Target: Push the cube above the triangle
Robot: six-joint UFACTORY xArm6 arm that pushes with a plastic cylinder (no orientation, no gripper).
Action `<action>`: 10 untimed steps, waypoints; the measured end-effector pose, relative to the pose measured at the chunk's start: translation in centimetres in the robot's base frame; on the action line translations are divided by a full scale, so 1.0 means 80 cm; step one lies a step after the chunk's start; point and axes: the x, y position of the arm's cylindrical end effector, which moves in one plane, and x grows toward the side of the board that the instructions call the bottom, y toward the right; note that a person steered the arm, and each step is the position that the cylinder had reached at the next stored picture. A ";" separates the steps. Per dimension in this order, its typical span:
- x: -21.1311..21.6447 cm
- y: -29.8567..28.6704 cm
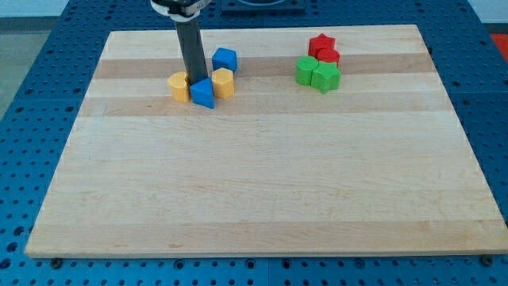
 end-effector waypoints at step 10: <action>-0.122 0.086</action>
